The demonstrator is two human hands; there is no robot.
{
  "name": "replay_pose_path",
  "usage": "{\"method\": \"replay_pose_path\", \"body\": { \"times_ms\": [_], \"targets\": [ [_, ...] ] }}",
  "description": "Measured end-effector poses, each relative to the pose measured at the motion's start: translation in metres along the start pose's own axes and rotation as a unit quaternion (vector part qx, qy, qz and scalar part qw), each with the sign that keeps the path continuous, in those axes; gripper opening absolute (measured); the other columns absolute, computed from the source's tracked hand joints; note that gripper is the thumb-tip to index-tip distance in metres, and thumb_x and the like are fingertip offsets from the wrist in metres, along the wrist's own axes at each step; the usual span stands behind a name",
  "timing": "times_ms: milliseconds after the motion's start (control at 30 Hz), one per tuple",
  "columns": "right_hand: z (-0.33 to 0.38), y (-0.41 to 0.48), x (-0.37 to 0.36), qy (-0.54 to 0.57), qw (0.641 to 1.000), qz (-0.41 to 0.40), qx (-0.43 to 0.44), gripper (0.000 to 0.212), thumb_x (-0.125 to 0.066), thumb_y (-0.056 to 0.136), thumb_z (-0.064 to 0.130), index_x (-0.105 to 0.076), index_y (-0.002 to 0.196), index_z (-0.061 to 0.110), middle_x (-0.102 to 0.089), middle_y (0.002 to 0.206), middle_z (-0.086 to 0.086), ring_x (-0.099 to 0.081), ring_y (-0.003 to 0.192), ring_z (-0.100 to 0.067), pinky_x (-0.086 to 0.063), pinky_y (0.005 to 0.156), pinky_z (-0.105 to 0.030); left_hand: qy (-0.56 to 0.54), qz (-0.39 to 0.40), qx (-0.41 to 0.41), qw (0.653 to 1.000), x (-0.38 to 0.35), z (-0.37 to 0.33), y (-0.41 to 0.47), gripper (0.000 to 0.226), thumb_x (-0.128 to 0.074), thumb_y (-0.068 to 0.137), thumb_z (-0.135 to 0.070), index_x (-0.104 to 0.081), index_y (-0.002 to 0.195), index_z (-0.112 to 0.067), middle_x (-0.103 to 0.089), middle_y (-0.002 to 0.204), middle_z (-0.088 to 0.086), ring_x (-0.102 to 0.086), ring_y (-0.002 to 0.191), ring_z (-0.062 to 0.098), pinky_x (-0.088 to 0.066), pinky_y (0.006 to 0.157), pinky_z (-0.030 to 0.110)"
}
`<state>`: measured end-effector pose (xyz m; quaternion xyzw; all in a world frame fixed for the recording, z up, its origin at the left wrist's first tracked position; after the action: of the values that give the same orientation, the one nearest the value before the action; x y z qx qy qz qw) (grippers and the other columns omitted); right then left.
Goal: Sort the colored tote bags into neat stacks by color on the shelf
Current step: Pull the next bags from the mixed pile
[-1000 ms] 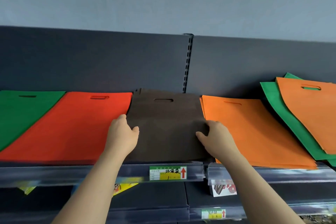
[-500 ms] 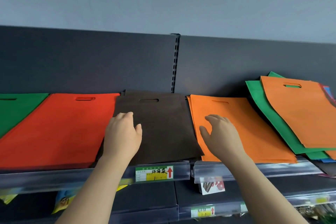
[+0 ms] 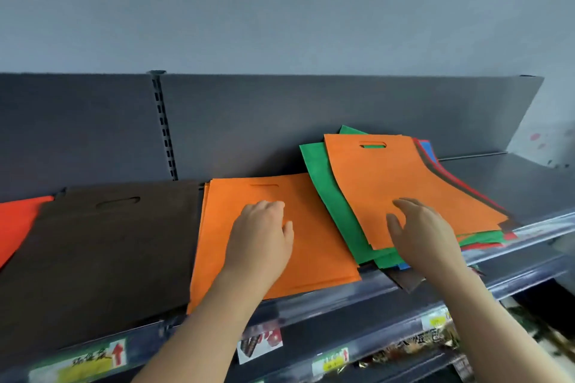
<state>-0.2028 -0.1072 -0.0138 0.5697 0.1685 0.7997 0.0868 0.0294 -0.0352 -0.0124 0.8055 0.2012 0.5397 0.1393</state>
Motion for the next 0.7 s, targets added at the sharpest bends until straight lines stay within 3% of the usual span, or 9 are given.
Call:
{"method": "replay_pose_path", "body": {
  "times_ms": [100,200,300,433,533,633,700],
  "targets": [
    [-0.055,0.019,0.005,-0.040,0.998,0.017,-0.037,0.033,-0.047,0.094,0.021,-0.059,0.119,0.003,-0.058,0.126,-0.011,-0.055,0.110,-0.033,-0.043,0.086,-0.037,-0.022,0.029,-0.017,0.999,-0.033,-0.044,0.016,0.034,-0.044,0.097,-0.030,-0.054,0.126,-0.015,-0.059,0.119,0.000,-0.050,0.112,0.019,-0.045,0.093,0.031],
    [-0.098,0.033,0.009,-0.063,0.997,0.019,-0.051,0.020,-0.045,0.091,0.016,-0.058,0.083,0.004,-0.061,0.095,-0.014,-0.056,0.086,-0.036,-0.041,0.069,-0.039,-0.028,0.066,-0.010,0.997,-0.060,-0.076,0.028,0.033,-0.044,0.097,-0.036,-0.058,0.116,-0.012,-0.061,0.109,0.002,-0.054,0.102,0.019,-0.049,0.085,0.034],
    [-0.123,0.041,0.007,-0.059,0.996,0.033,-0.058,0.028,-0.040,0.093,0.020,-0.049,0.069,0.008,-0.057,0.084,-0.011,-0.055,0.080,-0.034,-0.039,0.068,-0.037,-0.055,0.096,0.019,0.994,-0.082,-0.097,0.039,0.037,-0.045,0.096,-0.041,-0.056,0.114,-0.011,-0.063,0.108,0.005,-0.059,0.095,0.020,-0.052,0.080,0.036],
    [-0.129,0.041,0.001,-0.042,0.998,0.028,-0.030,0.032,-0.039,0.095,0.026,-0.052,0.070,0.012,-0.056,0.080,-0.001,-0.052,0.077,-0.026,-0.038,0.066,-0.033,-0.097,0.087,0.070,0.989,-0.094,-0.108,0.048,0.040,-0.049,0.095,-0.041,-0.049,0.121,-0.011,-0.060,0.114,0.002,-0.054,0.094,0.014,-0.043,0.074,0.021],
    [-0.126,0.040,0.001,-0.020,0.999,0.030,0.015,0.029,-0.041,0.096,0.028,-0.060,0.079,0.014,-0.061,0.088,0.003,-0.053,0.082,-0.021,-0.043,0.073,-0.030,-0.135,0.058,0.130,0.981,-0.093,-0.104,0.051,0.043,-0.058,0.093,-0.026,-0.044,0.127,-0.004,-0.058,0.119,0.007,-0.054,0.098,0.018,-0.038,0.074,0.021],
    [-0.126,0.042,0.007,0.014,0.999,0.020,0.039,0.025,-0.047,0.094,0.029,-0.065,0.092,0.012,-0.065,0.094,0.000,-0.056,0.086,-0.021,-0.047,0.075,-0.033,-0.154,0.045,0.157,0.974,-0.093,-0.097,0.052,0.037,-0.057,0.091,-0.014,-0.045,0.126,-0.005,-0.059,0.108,0.005,-0.052,0.076,0.012,-0.039,0.061,0.019],
    [-0.131,0.047,0.011,0.018,1.000,0.013,0.021,0.026,-0.048,0.094,0.031,-0.063,0.093,0.010,-0.063,0.093,-0.002,-0.057,0.086,-0.023,-0.047,0.072,-0.033,-0.157,0.048,0.162,0.973,-0.094,-0.089,0.052,0.025,-0.055,0.090,-0.014,-0.050,0.114,-0.011,-0.060,0.101,0.000,-0.051,0.068,0.007,-0.037,0.050,0.019]
  ]
}}
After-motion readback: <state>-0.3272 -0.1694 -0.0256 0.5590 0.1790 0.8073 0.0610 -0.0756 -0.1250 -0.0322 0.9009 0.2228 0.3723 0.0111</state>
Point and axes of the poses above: each hand's wrist, its own y-axis towards the middle knuckle, its own x-axis out of the back of the hand, z = x × y, the point moved 3 cm from there along y, towards the middle knuckle
